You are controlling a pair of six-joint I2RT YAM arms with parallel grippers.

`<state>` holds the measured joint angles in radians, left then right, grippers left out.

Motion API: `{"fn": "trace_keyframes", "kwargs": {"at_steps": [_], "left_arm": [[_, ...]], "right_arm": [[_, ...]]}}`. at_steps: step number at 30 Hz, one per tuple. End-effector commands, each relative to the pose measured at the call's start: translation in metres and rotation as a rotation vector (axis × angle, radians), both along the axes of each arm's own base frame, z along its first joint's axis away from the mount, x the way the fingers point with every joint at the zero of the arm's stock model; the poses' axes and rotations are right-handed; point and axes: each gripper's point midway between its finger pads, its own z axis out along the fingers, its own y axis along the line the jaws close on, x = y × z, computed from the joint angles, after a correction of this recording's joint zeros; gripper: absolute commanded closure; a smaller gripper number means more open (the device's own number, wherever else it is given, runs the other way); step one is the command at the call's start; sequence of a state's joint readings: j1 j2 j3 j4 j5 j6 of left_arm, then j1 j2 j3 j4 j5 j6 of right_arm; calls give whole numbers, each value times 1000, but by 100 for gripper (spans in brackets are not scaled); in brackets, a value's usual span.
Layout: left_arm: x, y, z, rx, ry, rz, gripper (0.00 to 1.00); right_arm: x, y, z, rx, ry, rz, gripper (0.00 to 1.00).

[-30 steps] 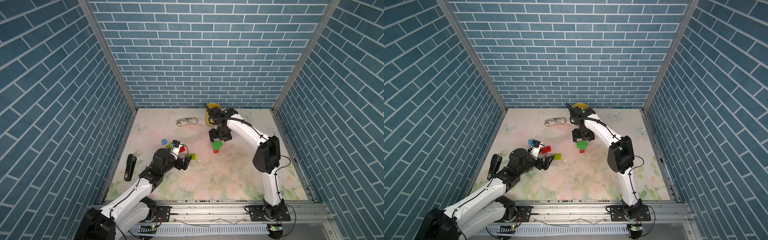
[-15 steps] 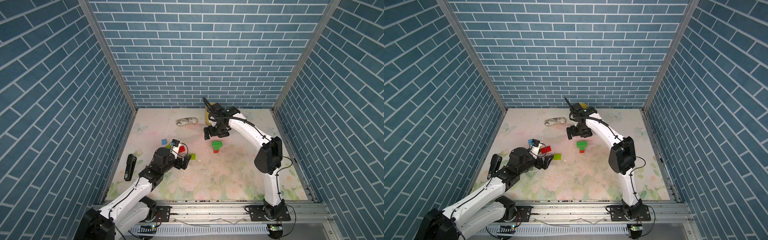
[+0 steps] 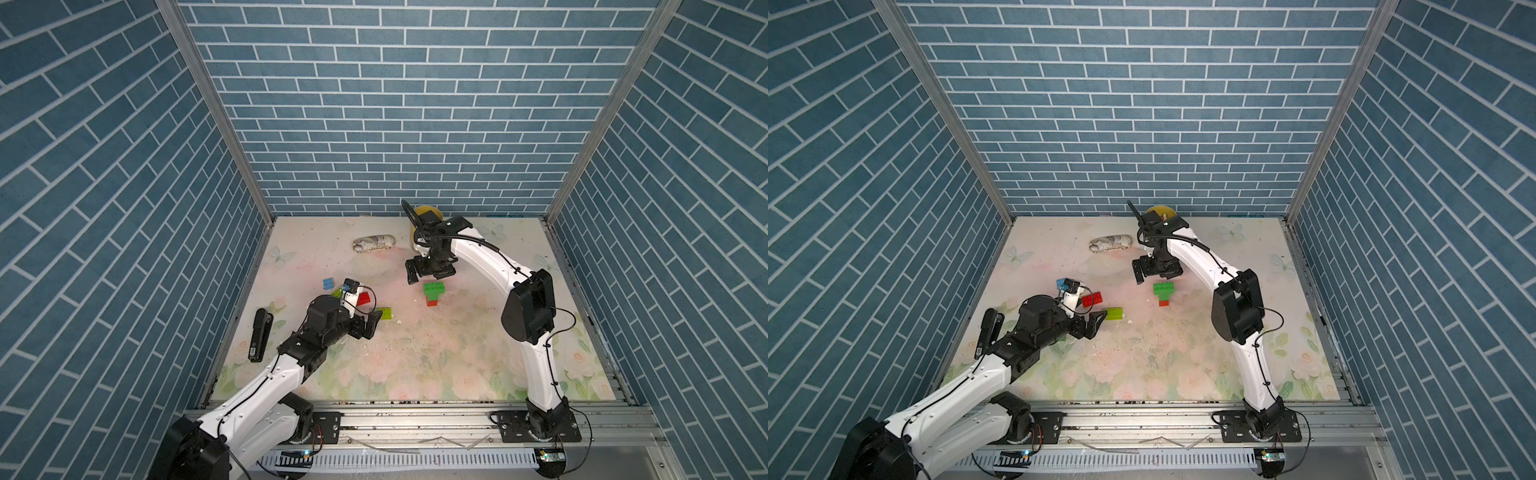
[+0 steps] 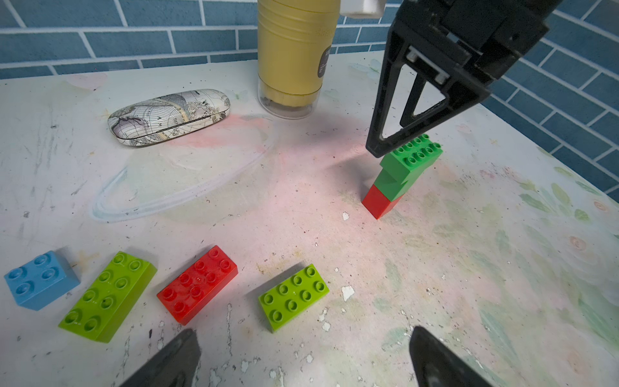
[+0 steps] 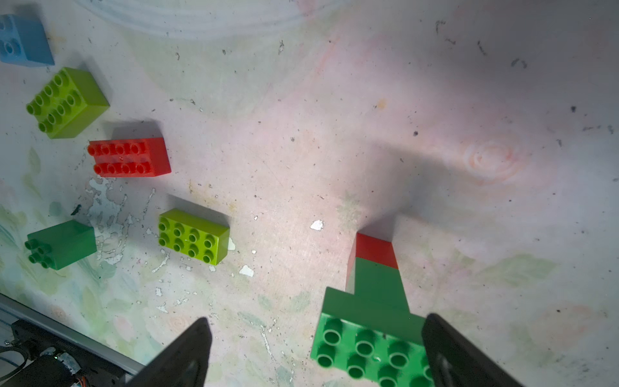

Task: Assemble a spoon with lego
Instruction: Assemble the lego brick with the lego brick.

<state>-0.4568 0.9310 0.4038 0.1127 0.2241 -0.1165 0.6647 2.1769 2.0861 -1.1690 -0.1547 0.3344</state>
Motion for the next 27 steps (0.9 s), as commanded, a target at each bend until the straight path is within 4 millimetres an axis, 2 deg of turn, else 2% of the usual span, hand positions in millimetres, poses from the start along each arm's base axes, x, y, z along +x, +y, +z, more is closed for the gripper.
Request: {"fn": "trace_keyframes", "kwargs": {"at_steps": [1, 10, 27], "left_arm": [[2, -1, 4, 5, 1, 5, 1], [2, -1, 2, 6, 9, 4, 1], [2, -1, 0, 7, 18, 5, 1]], "right_arm": [[-3, -4, -3, -11, 18, 22, 1], [-9, -8, -11, -26, 49, 17, 1], [-17, -13, -9, -38, 83, -6, 1]]}}
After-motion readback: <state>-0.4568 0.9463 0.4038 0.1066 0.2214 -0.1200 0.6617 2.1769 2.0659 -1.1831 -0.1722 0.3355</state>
